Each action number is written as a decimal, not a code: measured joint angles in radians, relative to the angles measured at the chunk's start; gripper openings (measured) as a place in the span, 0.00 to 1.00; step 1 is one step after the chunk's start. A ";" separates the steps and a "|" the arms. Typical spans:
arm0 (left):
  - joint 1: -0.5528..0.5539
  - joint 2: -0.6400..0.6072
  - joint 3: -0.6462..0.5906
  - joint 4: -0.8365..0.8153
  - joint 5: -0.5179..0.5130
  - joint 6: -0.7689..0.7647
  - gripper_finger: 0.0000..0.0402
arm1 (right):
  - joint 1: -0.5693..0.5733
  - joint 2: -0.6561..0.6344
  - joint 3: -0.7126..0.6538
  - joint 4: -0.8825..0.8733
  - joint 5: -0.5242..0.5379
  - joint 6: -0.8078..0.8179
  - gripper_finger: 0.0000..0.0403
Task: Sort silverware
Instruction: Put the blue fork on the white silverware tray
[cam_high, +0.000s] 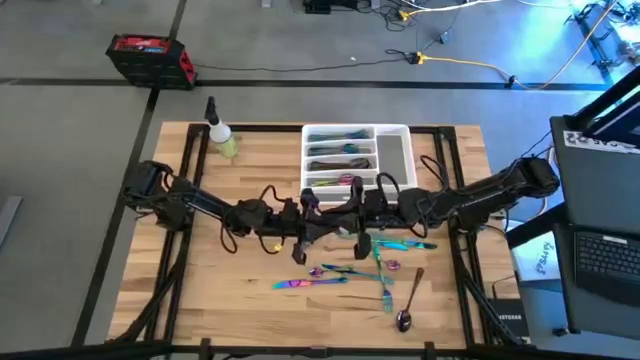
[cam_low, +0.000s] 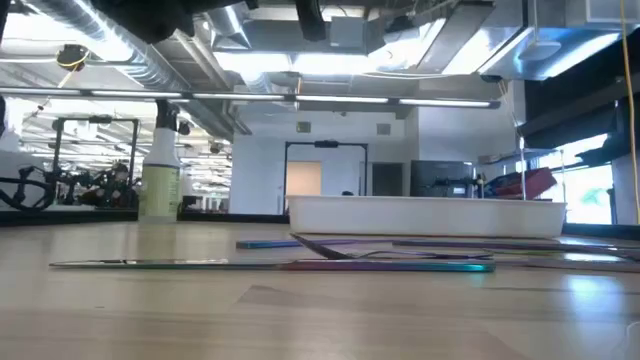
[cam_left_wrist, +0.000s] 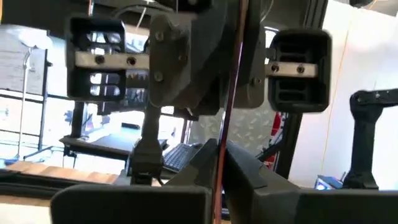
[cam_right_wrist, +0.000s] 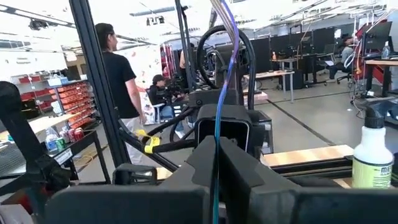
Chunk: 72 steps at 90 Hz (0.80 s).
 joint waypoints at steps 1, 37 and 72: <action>0.000 -0.001 0.000 0.000 0.000 0.000 0.00 | 0.002 -0.003 0.000 -0.006 0.001 0.000 0.00; 0.004 -0.063 -0.001 -0.122 -0.038 0.041 0.00 | 0.019 -0.071 -0.002 -0.196 0.001 0.004 0.00; 0.125 -0.094 -0.001 -0.393 0.065 -0.132 0.00 | 0.100 -0.213 -0.002 -0.337 -0.050 -0.226 0.07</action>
